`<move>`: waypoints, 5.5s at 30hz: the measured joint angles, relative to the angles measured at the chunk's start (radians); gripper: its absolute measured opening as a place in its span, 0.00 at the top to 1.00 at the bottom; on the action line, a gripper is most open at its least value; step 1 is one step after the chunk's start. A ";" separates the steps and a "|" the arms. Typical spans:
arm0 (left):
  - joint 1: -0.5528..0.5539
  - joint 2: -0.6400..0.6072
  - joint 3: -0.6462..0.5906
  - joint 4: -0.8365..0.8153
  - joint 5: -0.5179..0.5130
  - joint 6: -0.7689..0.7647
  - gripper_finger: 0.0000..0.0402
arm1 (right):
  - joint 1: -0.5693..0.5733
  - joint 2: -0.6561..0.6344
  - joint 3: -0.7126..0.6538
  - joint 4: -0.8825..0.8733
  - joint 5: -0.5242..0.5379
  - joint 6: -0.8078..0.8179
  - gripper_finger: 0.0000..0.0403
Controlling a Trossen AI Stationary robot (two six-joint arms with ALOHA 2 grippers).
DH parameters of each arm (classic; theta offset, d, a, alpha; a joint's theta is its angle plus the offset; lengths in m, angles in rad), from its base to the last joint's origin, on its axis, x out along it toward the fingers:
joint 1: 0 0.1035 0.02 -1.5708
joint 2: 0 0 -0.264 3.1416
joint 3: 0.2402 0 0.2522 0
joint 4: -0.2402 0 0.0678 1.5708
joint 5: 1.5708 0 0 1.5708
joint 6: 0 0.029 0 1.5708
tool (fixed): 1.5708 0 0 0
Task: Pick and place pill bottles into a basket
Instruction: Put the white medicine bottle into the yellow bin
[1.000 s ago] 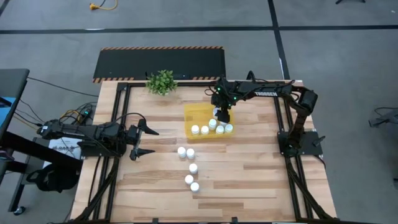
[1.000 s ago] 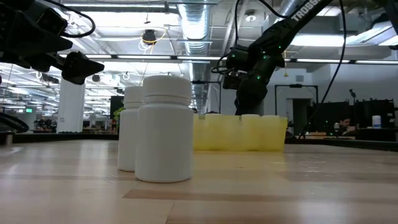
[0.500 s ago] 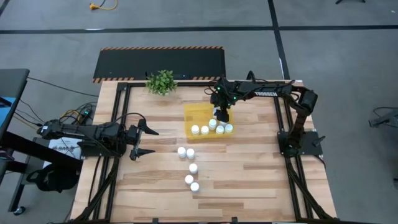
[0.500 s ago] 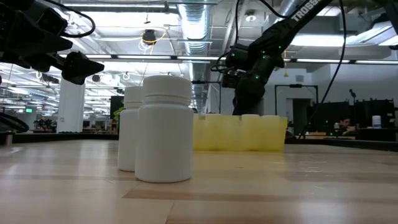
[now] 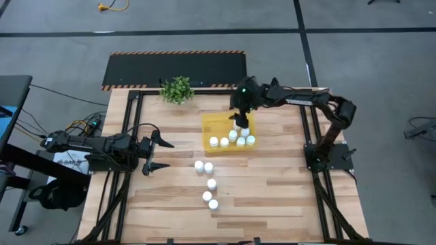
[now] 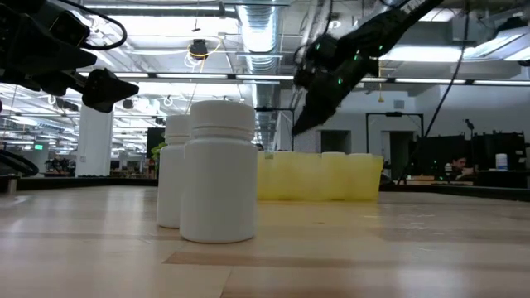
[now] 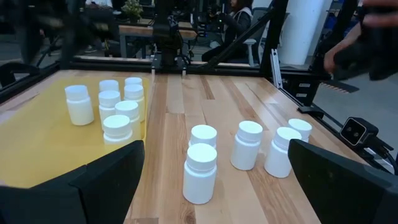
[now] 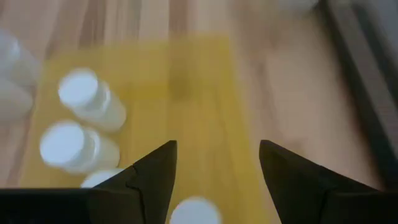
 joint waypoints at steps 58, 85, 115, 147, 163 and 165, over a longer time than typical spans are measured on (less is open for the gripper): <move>0.000 0.000 0.000 0.000 0.000 -0.008 0.04 | 1.016 -0.099 0.000 -0.242 0.507 1.060 0.61; 0.000 0.000 0.000 0.000 0.000 0.000 0.04 | 1.119 -0.099 0.000 -0.248 0.526 0.856 0.67; 0.000 0.000 0.000 0.000 0.000 -0.004 0.04 | 1.108 -0.335 -0.157 -0.277 0.908 0.896 0.71; 0.000 0.000 0.000 0.000 0.000 -0.003 0.04 | 1.128 -1.247 -1.092 0.440 0.637 0.508 0.99; 0.000 0.000 0.000 0.000 0.000 -0.005 0.04 | 1.126 -1.603 -1.178 0.348 0.389 0.413 1.00; 0.000 0.000 0.000 0.000 0.000 0.001 0.04 | 1.126 -1.609 -1.178 0.341 0.352 0.402 1.00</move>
